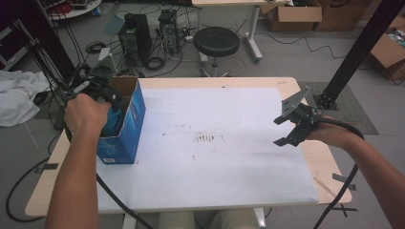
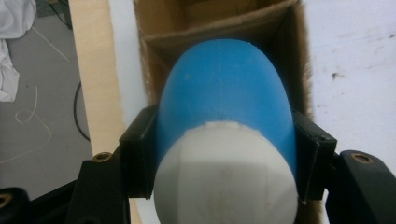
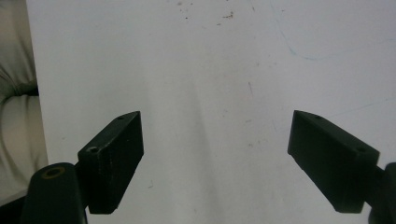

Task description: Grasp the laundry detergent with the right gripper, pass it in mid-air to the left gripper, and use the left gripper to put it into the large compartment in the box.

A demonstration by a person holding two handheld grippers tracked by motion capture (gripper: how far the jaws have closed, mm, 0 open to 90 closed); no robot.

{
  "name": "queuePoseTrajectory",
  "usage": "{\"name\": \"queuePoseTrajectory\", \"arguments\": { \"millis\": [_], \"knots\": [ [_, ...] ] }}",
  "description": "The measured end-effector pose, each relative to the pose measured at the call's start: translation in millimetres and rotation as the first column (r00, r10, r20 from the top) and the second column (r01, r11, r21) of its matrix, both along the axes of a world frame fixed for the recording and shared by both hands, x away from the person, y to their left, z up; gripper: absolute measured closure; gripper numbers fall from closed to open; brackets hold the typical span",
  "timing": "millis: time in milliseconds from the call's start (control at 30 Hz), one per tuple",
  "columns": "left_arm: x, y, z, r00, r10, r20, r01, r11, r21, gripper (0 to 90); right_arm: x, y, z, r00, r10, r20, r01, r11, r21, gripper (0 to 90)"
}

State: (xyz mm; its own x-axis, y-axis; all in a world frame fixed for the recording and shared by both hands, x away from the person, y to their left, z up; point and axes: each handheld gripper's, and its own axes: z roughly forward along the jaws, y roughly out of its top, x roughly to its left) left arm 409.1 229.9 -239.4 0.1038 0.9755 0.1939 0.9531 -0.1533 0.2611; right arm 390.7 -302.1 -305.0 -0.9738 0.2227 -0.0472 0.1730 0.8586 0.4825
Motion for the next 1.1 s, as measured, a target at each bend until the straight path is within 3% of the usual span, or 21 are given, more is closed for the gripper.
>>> {"name": "queuePoseTrajectory", "arguments": {
  "millis": [367,433,1100],
  "knots": [
    [1.7,5.9,-41.3,0.9989,-0.015,-0.044,0.014,0.9998,-0.012,38.5,-0.8,-4.9,0.5,0.9999,-0.013,-0.005,0.013,0.9998,-0.018,18.4],
    [1.5,6.7,-40.9,0.9995,-0.012,-0.028,0.011,0.9998,-0.019,38.5,-0.9,-5.3,0.2,0.9999,-0.013,-0.006,0.013,0.9998,-0.018,18.5],
    [2.6,12.1,-41.4,0.9986,-0.009,-0.051,0.007,0.9988,-0.048,37.9,0.0,1.5,-2.9,0.9998,-0.005,-0.017,0.005,0.9997,-0.023,18.9]
  ]
}}
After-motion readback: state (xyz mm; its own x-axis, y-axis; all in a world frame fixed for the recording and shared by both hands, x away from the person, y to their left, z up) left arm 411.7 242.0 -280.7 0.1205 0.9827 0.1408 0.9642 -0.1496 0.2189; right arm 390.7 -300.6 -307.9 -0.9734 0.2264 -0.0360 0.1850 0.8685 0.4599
